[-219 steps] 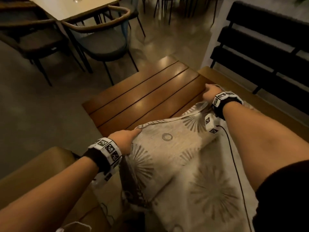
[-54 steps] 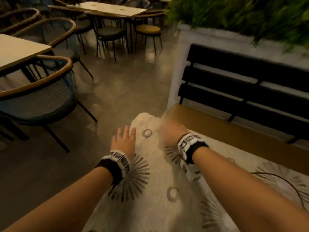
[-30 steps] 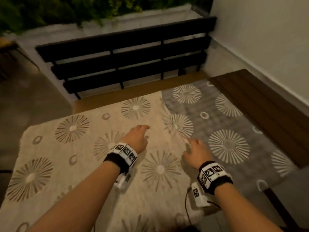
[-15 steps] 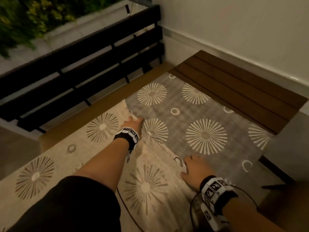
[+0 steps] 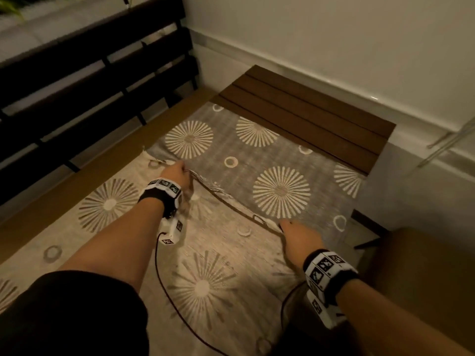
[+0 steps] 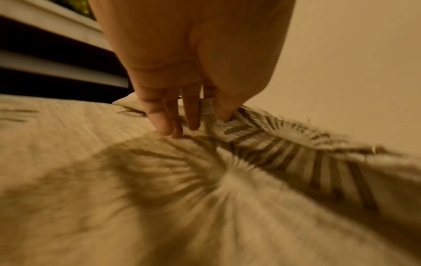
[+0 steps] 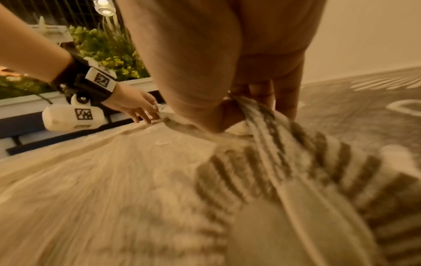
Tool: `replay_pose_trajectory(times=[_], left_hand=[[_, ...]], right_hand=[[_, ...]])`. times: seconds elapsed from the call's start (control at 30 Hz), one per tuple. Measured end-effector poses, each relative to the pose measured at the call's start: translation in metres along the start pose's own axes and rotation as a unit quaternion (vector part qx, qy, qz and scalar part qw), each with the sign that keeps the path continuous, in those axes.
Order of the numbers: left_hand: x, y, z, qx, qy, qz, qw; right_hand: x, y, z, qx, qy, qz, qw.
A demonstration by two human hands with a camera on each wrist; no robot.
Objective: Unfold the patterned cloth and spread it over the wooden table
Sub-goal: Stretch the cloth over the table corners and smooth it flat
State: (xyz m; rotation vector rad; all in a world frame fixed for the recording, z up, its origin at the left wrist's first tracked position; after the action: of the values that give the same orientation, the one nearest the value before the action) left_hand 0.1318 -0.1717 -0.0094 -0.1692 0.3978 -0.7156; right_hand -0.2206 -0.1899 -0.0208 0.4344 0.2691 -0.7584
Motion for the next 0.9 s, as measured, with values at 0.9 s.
replay_pose_trajectory(times=[0.9], left_hand=[[0.205,-0.381,0.072,0.2,-0.128,-0.124,0.963]], right_hand=[[0.088,-0.374,0.212,0.12,-0.078,-0.053,0.988]])
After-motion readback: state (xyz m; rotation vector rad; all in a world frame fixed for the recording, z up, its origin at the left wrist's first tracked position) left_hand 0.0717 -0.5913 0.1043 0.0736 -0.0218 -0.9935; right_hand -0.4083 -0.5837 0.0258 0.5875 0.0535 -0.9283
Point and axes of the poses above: each hand's wrist, its own x-axis towards the middle knuckle, its own z-axis out of the back of the hand, y = z × x, the point moved 7 cm from there along x, towards the middle knuckle, and after that the axes turned 7 degrees about z, right-handed, at the moved point
